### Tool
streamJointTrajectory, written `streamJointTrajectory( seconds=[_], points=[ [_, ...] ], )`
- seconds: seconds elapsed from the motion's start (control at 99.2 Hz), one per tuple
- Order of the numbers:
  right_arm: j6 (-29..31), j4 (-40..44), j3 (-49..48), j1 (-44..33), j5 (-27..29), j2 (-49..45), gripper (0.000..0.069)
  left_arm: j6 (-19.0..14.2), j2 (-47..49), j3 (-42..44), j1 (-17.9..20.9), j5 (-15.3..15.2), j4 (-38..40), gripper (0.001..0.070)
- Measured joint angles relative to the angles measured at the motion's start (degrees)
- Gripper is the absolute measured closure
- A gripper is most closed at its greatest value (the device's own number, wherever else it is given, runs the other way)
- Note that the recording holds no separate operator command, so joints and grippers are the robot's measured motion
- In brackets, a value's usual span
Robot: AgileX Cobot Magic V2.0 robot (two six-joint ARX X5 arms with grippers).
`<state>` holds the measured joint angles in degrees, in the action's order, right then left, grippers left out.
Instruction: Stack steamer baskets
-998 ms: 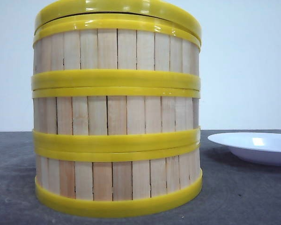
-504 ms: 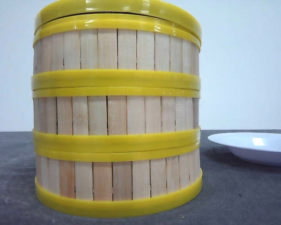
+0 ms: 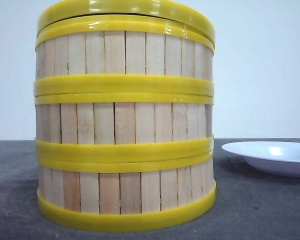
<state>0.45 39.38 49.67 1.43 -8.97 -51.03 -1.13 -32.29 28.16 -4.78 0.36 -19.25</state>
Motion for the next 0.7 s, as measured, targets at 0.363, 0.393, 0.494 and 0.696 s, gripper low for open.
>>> streamJointTrajectory(
  seconds=[0.363, 0.393, 0.494, 0.696],
  points=[
    [-0.02, -3.48, 0.0, 0.0, 0.0, 0.11, 0.0675, -0.63, 32.06, -22.38, -0.02, -2.03, 3.15, 0.0684],
    [0.0, -3.78, 0.0, 0.0, -0.02, 0.22, 0.0675, -0.63, 31.85, -22.49, -0.02, -2.14, 3.56, 0.0684],
    [-0.02, -4.17, 0.0, 0.0, 0.0, 0.35, 0.0675, -0.66, 31.63, -24.35, -0.02, -2.1, 4.13, 0.0685],
    [0.0, -5.86, 0.0, 0.0, -0.02, 0.44, 0.0675, -1.01, 32.06, -26.29, -0.13, -1.53, 8.63, 0.0685]
  ],
)
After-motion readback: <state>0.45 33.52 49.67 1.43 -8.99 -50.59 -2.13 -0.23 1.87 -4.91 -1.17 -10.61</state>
